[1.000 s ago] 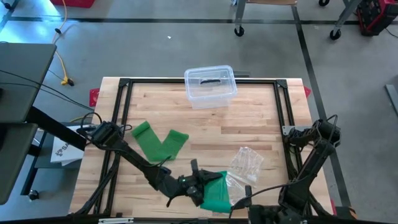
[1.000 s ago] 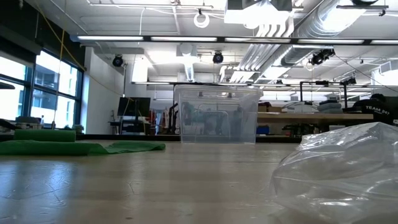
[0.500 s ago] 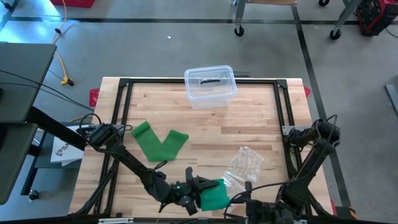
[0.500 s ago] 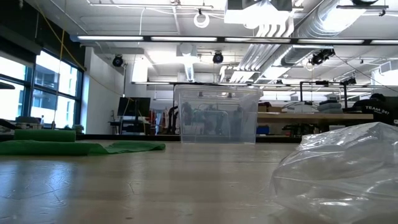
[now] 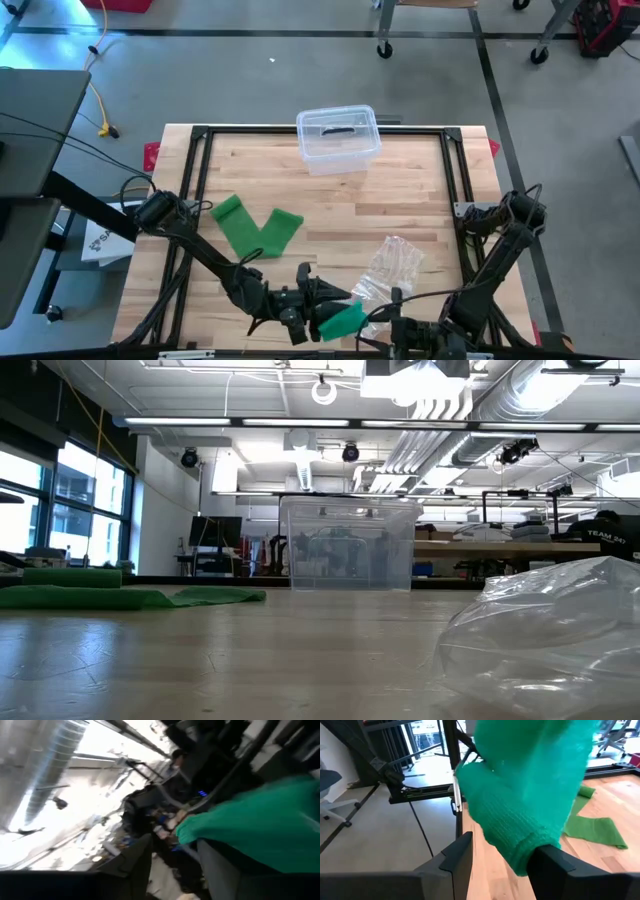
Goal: Roll bandage
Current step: Roll the blue bandage
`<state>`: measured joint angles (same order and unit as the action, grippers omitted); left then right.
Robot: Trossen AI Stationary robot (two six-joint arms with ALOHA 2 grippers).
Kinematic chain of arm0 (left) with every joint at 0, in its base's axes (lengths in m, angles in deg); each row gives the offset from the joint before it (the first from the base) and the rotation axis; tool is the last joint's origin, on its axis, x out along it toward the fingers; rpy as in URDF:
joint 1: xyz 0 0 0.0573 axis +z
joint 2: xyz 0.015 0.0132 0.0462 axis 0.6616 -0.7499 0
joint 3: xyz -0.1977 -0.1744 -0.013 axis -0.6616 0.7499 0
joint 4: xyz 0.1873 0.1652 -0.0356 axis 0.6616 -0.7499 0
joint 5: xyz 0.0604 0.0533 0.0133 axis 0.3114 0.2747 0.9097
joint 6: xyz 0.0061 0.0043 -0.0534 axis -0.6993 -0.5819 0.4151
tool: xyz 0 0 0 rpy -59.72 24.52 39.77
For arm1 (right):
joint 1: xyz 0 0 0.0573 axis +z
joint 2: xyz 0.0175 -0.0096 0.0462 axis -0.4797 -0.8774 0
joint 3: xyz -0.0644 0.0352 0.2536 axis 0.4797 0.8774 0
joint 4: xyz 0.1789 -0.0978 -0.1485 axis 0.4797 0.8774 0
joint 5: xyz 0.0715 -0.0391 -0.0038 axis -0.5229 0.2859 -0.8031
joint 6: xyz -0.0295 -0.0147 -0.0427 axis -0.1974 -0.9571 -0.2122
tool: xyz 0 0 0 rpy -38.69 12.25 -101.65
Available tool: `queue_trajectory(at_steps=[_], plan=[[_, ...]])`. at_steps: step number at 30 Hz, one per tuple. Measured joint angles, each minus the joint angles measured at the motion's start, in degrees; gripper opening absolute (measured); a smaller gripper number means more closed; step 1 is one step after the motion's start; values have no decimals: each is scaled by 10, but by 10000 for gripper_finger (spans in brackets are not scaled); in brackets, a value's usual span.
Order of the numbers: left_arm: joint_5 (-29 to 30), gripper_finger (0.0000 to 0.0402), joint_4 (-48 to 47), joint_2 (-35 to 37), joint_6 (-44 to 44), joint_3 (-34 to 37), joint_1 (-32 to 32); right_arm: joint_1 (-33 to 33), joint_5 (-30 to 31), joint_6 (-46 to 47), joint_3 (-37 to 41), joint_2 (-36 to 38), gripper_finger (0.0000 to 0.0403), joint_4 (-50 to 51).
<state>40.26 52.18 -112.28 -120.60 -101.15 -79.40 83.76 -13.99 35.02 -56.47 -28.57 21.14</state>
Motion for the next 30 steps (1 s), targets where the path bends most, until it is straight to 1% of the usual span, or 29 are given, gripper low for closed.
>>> queue_trajectory(at_steps=[5,10,12,14,19,24,26,28,30], plan=[[-76,179,-109,32,103,0,0,0,16,-12,0,0,158,1],[-163,182,-182,64,207,0,18,0,21,-19,0,0,158,0],[-185,182,-202,71,236,0,26,0,28,-27,0,0,158,0],[-185,182,-227,78,247,0,30,0,37,-31,0,0,158,-1],[-152,182,-311,112,259,0,25,5,55,-45,0,0,158,-2],[-155,182,-449,138,348,-1,26,7,83,-42,0,0,158,12],[-153,182,-510,144,393,-1,27,1,83,-16,0,0,158,44],[-145,182,-562,147,438,-1,27,-10,79,32,0,0,158,88],[-137,182,-616,148,479,-1,27,-24,59,76,0,0,158,125]])
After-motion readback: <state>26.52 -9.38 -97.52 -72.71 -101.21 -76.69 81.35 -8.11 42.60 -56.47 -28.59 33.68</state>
